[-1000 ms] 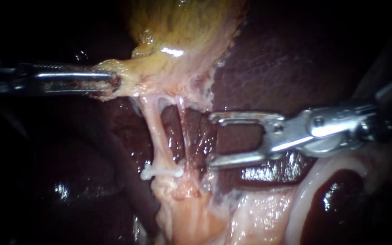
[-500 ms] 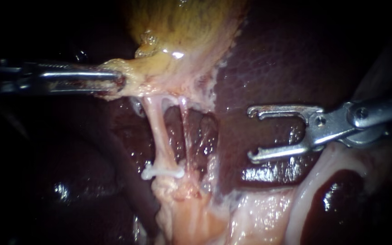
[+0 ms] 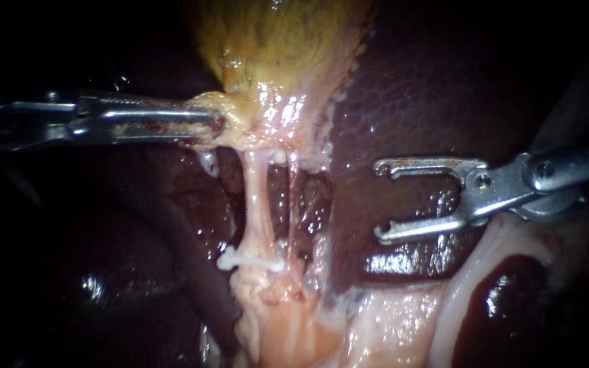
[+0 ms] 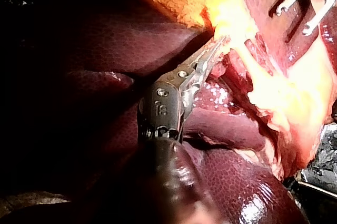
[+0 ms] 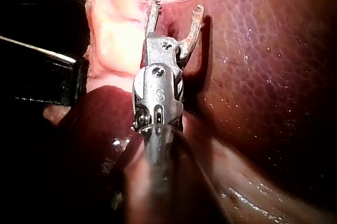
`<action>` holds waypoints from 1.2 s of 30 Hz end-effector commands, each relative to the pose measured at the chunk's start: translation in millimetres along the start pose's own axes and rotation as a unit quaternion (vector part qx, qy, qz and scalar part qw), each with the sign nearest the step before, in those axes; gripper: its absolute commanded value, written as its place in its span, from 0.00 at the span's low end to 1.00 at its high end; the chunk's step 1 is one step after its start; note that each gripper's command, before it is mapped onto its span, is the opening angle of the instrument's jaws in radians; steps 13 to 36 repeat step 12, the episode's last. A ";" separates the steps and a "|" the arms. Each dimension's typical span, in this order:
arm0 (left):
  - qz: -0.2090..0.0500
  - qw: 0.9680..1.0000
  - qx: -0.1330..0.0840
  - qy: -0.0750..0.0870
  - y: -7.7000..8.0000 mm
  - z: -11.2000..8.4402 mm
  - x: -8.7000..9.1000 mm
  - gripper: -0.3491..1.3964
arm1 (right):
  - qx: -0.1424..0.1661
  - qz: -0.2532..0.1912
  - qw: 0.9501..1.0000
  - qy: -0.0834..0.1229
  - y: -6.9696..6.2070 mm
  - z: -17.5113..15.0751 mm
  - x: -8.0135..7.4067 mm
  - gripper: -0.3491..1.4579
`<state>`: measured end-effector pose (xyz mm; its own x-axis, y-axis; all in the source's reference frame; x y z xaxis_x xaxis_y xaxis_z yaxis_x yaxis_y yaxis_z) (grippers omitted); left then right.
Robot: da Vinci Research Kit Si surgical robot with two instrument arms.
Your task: Going back first clip left tube
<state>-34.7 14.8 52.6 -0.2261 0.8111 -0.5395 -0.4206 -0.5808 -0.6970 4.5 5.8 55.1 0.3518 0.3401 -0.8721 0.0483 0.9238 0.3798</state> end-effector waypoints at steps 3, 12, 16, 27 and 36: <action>0.000 1.000 -0.002 -0.001 0.1 0.3 -0.1 0.00 | 0.000 0.000 1.000 0.000 0.1 -0.1 -0.1 0.47; 0.001 1.000 -0.005 -0.002 0.0 -0.2 -0.2 0.00 | 0.008 0.002 1.000 0.001 -0.3 -0.1 -0.3 0.47; 0.001 1.000 -0.005 -0.002 0.0 -0.2 -0.2 0.00 | 0.008 0.002 1.000 0.001 -0.3 -0.1 -0.3 0.47; 0.001 1.000 -0.005 -0.002 0.0 -0.2 -0.2 0.00 | 0.008 0.002 1.000 0.001 -0.3 -0.1 -0.3 0.47; 0.001 1.000 -0.005 -0.002 0.0 -0.2 -0.2 0.00 | 0.008 0.002 1.000 0.001 -0.3 -0.1 -0.3 0.47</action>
